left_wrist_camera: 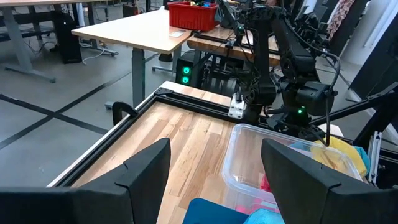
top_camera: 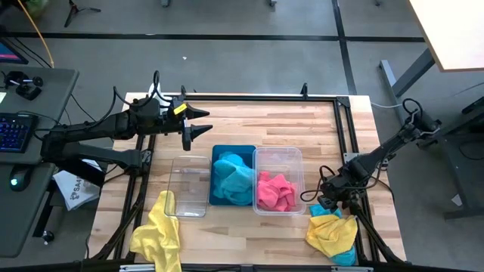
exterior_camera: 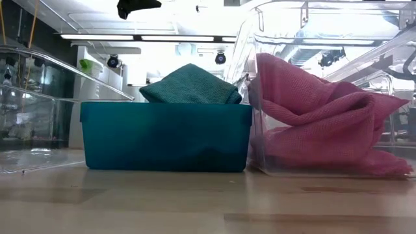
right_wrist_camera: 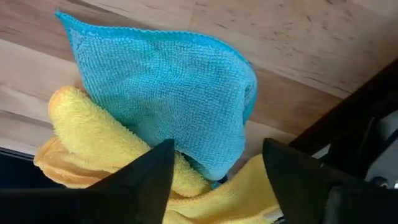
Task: Sort microfiber towel by color & place in baskets
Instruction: Put the blue microfiber cloth into the dark blue bin
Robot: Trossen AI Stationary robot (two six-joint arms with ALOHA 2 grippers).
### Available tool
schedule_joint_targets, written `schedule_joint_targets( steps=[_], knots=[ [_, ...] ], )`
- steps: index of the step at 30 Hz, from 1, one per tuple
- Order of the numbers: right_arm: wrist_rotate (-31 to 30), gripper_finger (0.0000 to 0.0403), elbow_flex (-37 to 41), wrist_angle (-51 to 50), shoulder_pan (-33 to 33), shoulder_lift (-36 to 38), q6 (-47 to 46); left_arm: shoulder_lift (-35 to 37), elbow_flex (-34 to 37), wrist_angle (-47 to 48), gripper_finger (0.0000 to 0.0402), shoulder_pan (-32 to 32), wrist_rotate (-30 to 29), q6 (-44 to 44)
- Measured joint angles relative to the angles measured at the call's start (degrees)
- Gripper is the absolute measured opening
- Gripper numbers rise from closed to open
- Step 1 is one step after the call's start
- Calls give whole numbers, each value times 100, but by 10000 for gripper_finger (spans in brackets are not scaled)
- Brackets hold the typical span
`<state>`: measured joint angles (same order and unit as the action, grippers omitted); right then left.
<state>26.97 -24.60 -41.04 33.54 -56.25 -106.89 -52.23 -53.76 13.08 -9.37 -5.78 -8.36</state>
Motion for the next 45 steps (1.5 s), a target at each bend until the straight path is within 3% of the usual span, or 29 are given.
schedule_joint_targets(
  steps=[10,16,22,26,31,37,45],
  knots=[
    [-353,72,2,184,0,-2,-117,0,0,0,238,0,0,0],
    [-396,53,2,167,0,-3,51,0,0,0,238,0,0,50],
    [-432,7,-204,138,0,2,242,0,0,-2,238,0,-9,151],
    [-497,3,-967,-823,0,4,588,0,0,-10,238,0,-120,155],
    [-1054,1,-2513,-2515,0,4,996,0,0,-11,238,0,-423,155],
    [-2556,1,-4350,-3589,0,4,1302,0,0,-79,238,0,-535,155],
    [-4220,0,-5829,-3869,0,-3,1862,0,0,-147,238,0,-551,155]
  ],
)
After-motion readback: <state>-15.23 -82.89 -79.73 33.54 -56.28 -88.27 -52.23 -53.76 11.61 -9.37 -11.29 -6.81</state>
